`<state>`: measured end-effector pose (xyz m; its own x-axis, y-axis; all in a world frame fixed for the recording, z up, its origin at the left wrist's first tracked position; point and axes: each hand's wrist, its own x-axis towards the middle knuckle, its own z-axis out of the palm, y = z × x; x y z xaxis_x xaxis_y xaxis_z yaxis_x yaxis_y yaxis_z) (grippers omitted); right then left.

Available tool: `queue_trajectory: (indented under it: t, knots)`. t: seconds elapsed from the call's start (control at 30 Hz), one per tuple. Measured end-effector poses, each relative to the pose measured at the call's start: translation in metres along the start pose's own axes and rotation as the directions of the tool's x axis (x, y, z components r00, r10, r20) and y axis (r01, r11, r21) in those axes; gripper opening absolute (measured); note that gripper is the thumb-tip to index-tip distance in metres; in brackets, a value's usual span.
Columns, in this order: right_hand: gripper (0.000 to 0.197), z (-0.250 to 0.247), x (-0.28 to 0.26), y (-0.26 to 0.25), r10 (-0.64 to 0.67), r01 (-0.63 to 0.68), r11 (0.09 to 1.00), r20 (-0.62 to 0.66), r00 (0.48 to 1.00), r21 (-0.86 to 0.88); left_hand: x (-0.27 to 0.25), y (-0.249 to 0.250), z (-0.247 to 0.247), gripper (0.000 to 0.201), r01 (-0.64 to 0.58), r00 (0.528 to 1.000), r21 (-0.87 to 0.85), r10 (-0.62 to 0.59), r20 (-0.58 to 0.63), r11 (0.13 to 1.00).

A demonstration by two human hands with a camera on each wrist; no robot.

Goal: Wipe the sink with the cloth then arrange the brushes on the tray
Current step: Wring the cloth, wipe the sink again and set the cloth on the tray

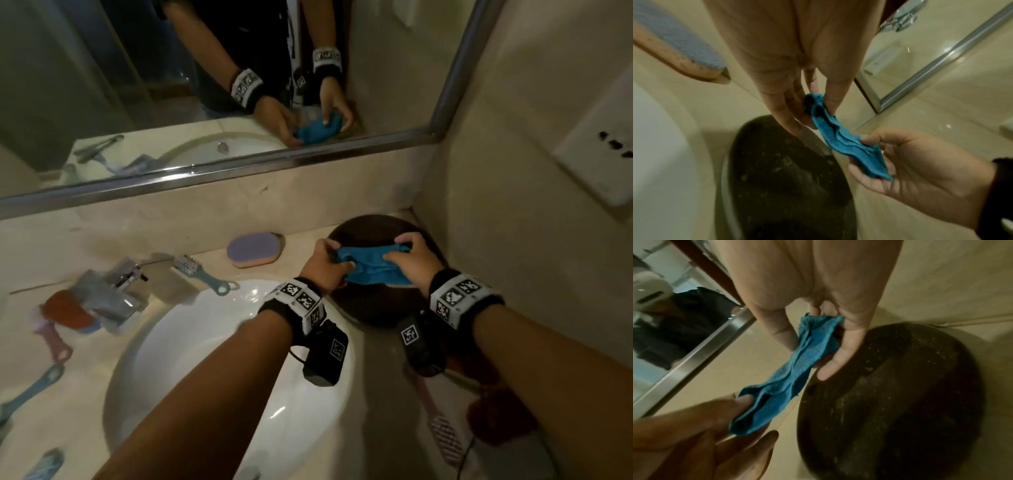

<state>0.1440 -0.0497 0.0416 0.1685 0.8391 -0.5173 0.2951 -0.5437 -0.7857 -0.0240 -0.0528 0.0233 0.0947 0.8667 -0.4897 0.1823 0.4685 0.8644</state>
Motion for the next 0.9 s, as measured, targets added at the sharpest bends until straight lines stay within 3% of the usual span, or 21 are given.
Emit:
queue_trajectory:
  t: [0.13,0.3,0.43,0.6,0.73,0.9]
  knots:
    - [0.032,0.002,0.041,-0.001,0.0,0.002,0.993,-0.016,1.0,0.115,0.043,0.0,-0.003,0.037,-0.06,0.998,0.113,0.062,-0.014,0.992]
    - [0.025,0.004,0.086,0.002,-0.144,0.136,0.988,-0.108,0.984,-0.07,0.082,-0.002,-0.002,0.037,-0.156,0.983,0.283,0.176,-0.046,0.946]
    - [0.035,0.005,0.115,0.008,-0.185,0.161,0.976,-0.165,0.969,-0.149,0.11,-0.01,0.004,0.035,-0.201,0.974,0.305,0.223,-0.038,0.931]
    - [0.021,0.0,0.145,0.013,-0.177,0.158,0.98,-0.168,0.97,-0.121,0.136,-0.015,0.011,0.045,-0.188,0.981,0.221,0.195,-0.011,0.957]
    - [0.041,-0.005,0.15,0.023,-0.11,0.098,0.979,-0.063,0.992,-0.176,0.137,-0.017,0.013,0.063,-0.107,0.994,0.312,0.107,0.017,0.944]
    - [0.045,-0.012,0.136,0.027,-0.118,0.104,0.95,-0.028,0.993,-0.295,0.121,-0.02,0.006,0.061,-0.101,0.994,0.311,0.108,-0.006,0.945]
